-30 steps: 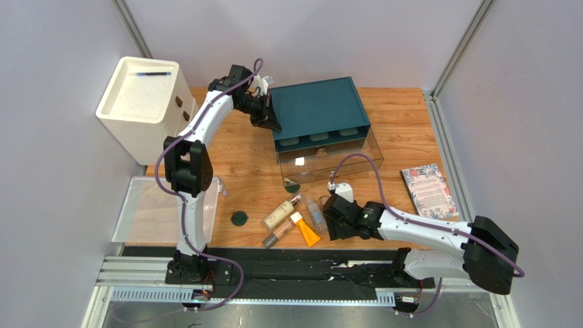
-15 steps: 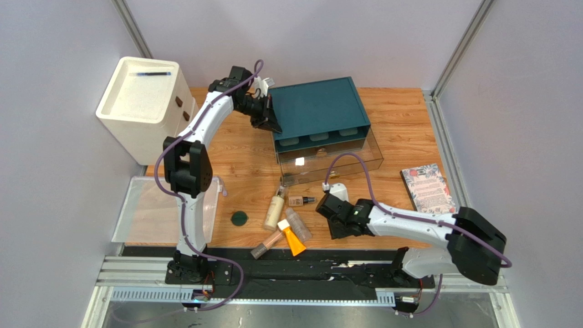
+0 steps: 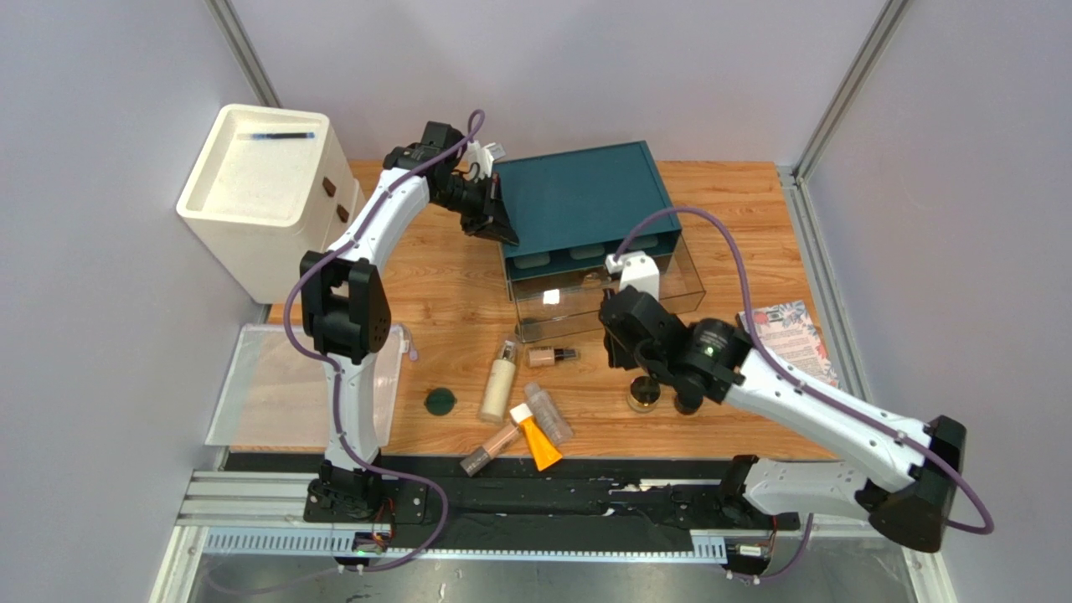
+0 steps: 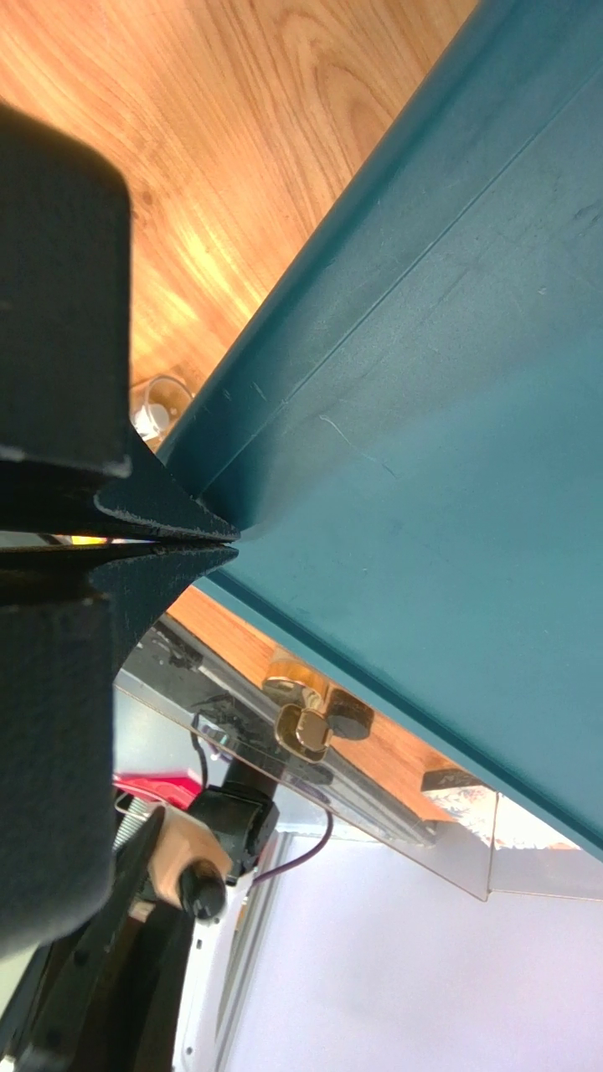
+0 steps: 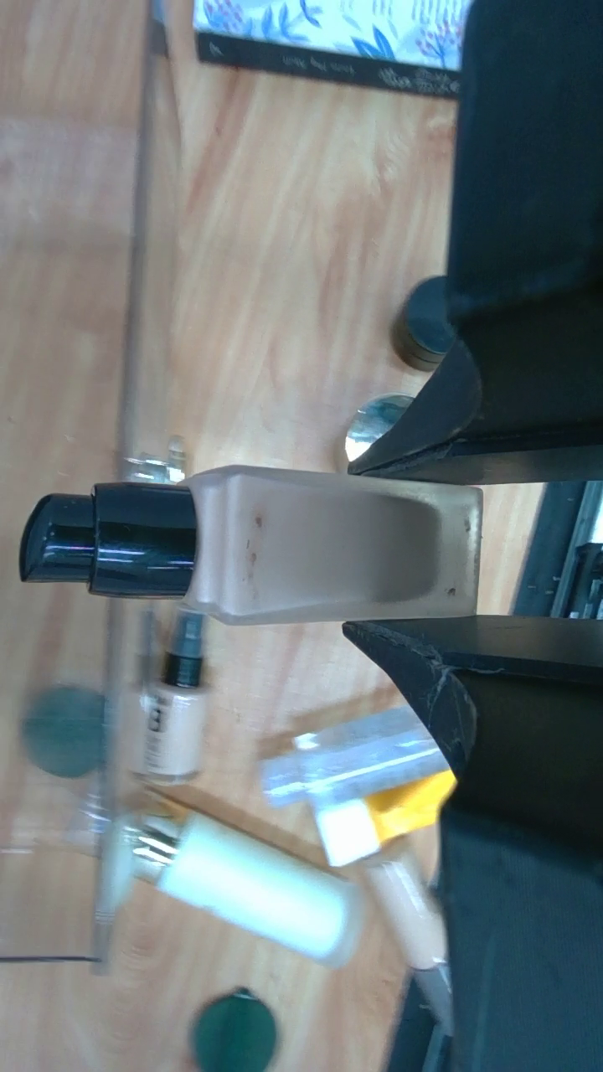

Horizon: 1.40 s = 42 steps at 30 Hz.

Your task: Organize the makeup

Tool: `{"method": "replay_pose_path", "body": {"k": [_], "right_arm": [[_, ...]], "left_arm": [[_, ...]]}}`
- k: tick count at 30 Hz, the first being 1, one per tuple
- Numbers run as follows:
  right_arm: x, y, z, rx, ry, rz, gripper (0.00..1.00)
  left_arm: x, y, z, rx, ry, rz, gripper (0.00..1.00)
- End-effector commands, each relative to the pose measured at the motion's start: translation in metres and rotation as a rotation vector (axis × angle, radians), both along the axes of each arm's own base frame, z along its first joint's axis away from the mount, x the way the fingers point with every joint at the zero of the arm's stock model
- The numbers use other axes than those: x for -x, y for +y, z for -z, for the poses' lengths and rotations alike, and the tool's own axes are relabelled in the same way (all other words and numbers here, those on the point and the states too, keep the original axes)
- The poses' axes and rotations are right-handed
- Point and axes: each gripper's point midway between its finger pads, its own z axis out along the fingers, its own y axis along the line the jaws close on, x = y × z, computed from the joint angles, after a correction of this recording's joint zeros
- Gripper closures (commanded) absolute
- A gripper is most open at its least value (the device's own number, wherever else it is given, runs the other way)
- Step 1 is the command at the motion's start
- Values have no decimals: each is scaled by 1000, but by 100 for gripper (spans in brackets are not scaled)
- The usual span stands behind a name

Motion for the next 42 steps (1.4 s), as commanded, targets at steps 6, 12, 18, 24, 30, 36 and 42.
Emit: {"method": "replay_pose_path", "body": {"k": [6,12,18,24,30,36,42], "right_arm": [[-114,54,-53,-52,-147,-21,100],[-149,78,-29,22,-98,-58,100],[-150,89,-12,29,-20,-83,70],[-136,80,-17,17,-13,-95,36],[-115,75,-37,-19,-21,-161,31],[-50,94,-24,-80,63,-422,30],[20,105,23,-61,221,-577,30]], "left_arm": [[8,10,16,-88,14,8,100],[7,10,15,-86,13,4,100],[6,10,14,-88,12,-3,100],[4,9,13,-88,9,-4,100],[2,8,14,-89,14,-2,100],[2,9,15,-93,21,-4,100],[3,10,18,-103,31,-6,100]]}}
